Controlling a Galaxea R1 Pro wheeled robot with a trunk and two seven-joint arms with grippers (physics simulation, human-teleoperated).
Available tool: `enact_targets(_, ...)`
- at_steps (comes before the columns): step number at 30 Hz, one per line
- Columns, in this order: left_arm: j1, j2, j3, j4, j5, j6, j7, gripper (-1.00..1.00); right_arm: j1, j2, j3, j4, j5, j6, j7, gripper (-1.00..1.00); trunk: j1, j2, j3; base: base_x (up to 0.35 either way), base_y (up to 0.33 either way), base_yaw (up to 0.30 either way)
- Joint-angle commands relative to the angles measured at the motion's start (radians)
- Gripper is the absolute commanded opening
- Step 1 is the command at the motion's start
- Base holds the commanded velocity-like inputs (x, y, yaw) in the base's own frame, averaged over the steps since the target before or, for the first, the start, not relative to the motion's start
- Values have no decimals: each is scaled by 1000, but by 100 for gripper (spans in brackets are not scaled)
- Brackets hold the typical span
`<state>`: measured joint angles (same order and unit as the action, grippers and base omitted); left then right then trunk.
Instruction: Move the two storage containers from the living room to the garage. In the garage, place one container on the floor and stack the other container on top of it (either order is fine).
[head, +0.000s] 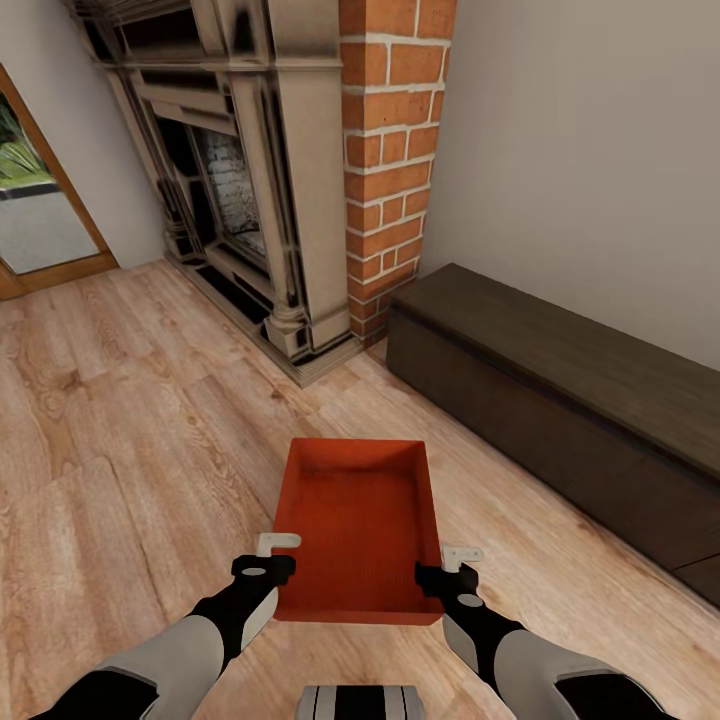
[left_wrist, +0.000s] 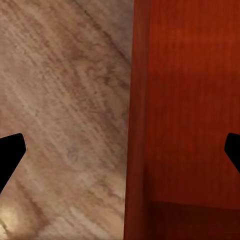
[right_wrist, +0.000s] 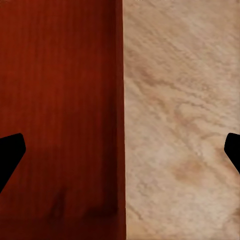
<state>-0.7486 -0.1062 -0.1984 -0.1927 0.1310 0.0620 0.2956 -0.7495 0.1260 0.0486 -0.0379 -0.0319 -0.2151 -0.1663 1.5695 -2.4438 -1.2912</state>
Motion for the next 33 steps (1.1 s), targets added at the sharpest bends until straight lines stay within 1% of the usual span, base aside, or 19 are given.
enact_targets(1, 0, 0, -8, -2, 10, 6, 5, 100, -1, 1, 5, 1, -3, -3, -4, 100, 0, 0, -1, 0, 0, 0)
enact_targets(3, 0, 0, -8, -2, 11, 6, 5, 100, -1, 1, 5, 1, -3, -3, -4, 100, 0, 0, -1, 0, 0, 0)
enact_targets(4, 0, 0, -7, -2, 11, 6, 5, -100, -1, 1, 5, 1, -3, -2, -4, -100, 0, 0, -1, 0, 0, 0)
enact_targets(17, 0, -3, -9, -2, 12, 6, 7, -100, -1, 0, 5, 1, -3, -1, -2, -100, 0, 0, -1, 0, 0, 0)
enact_targets(33, 0, -1, -7, -2, 12, 6, 8, -100, -1, 1, 5, 1, -5, -2, -9, -100, -62, 112, 49, 0, 0, 0)
